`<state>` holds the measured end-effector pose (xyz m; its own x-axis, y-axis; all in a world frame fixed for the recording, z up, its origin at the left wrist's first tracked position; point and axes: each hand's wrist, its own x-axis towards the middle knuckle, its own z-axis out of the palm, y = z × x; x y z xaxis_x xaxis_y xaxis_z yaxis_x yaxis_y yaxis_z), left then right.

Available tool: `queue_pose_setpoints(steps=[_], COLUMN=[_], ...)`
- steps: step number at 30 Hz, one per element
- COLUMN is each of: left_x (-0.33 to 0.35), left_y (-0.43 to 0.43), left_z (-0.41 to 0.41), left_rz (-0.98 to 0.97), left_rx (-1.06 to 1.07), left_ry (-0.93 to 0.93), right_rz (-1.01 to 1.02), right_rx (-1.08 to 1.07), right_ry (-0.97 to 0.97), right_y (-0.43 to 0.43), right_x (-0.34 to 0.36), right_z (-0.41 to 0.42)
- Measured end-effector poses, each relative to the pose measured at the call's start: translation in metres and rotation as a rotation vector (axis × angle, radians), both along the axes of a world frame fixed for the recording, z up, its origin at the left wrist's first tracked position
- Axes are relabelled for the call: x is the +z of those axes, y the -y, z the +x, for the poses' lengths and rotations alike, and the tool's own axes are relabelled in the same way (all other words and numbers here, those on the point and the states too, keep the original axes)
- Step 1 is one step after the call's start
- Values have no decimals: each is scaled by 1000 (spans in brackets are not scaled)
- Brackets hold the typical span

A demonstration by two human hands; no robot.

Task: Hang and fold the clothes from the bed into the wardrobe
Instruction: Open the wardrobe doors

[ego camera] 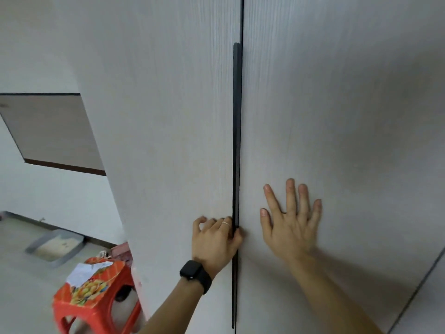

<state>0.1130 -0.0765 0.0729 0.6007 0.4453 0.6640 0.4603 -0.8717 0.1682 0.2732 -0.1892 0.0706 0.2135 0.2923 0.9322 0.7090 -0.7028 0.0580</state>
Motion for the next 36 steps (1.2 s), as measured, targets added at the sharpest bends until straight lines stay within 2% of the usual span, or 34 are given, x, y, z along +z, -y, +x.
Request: queue_pose_setpoints(steps=[4,9,11,12,15,16,18,20,22,26,31,36], left_x=[4,1,-2,-5,-17,-19,-19,-17,-14,-13,-19,-25], left_y=[7,17,16,16,18,18,20,24,30,42,40,28], left_z=[-18,-62,-86,-98,-129,-138,-152,-164,-178,-209,-255,-321], left_rz=[-5,-29,-23,-29,-1,19,50,31,-87,-301,-302,-293], left_rx=[-13,-80,-119,-133,-176,-189,-211,-220,-219,-264,-246,-54], left_ry=[8,1,29,54,145,170,192,201,198,239,292,333], right_rz=[-9,-43,-25,-6,-51,-95,-114,-22,60,43,63,65], right_rx=[20,148,334,499,1114,1220,1298,1322,1328,1370,1346,1364], right_ry=[-32,-206,-316,-418,-1036,-1159,-1228,-1237,-1223,-1048,-595,-468], right_y=[4,25,32,34,37,34,23,15,10,7,-14,-50], right_x=[9,25,33,39,62,68,72,73,68,56,47,38], right_z=[-5,-40,-65,-77,-118,-131,-150,-167,-177,-198,-242,-298])
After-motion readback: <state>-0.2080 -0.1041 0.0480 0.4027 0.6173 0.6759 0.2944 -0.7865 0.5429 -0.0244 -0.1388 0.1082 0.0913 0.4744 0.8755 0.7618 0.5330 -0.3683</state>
